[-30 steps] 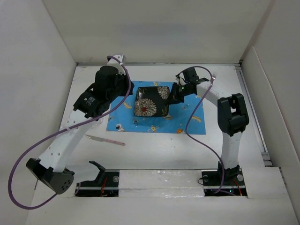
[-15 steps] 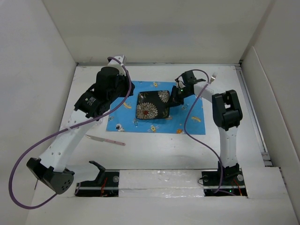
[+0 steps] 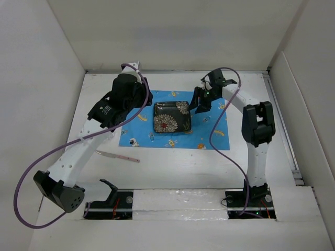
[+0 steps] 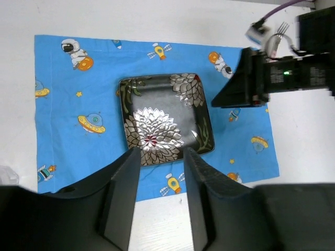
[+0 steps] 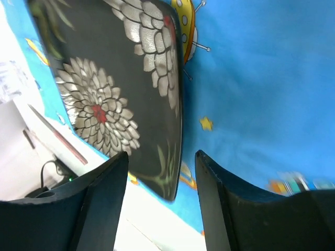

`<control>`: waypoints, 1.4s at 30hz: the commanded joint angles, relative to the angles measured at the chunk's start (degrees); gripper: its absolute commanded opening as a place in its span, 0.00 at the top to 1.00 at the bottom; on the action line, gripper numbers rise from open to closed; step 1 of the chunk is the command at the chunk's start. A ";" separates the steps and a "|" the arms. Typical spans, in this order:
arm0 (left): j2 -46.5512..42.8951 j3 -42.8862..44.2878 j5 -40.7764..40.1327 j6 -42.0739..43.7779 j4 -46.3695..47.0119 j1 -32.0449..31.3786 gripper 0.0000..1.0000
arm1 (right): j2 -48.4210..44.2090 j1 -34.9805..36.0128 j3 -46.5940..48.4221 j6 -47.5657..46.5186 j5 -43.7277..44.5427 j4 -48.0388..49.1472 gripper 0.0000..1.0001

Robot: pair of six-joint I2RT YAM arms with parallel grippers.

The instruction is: Set the dinner table for one person

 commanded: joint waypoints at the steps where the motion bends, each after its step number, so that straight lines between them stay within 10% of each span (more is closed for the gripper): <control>1: -1.08 2.04 -3.32 -2.54 1.40 -0.11 0.64 | -8.77 -1.62 4.66 -1.64 3.22 -0.81 0.43; 5: -0.56 3.45 -8.94 -4.47 -2.28 -0.11 0.61 | -14.47 -0.93 4.41 -1.65 3.47 1.64 1.00; 12: -3.45 -5.24 1.49 -9.48 -0.98 9.55 0.64 | -22.23 -4.51 -6.22 3.36 16.40 12.81 0.99; 17: -7.49 -9.73 4.32 -12.82 -1.41 9.55 0.63 | -14.77 -12.15 -1.41 1.79 28.22 6.87 0.64; 23: -11.80 -13.33 1.51 -12.12 -5.02 8.41 0.61 | -3.97 -16.82 5.45 -0.94 35.47 2.54 0.53; 42: -8.64 -15.45 6.43 -6.32 -0.27 8.41 0.60 | 13.10 -17.71 25.40 -2.96 40.66 -9.33 0.51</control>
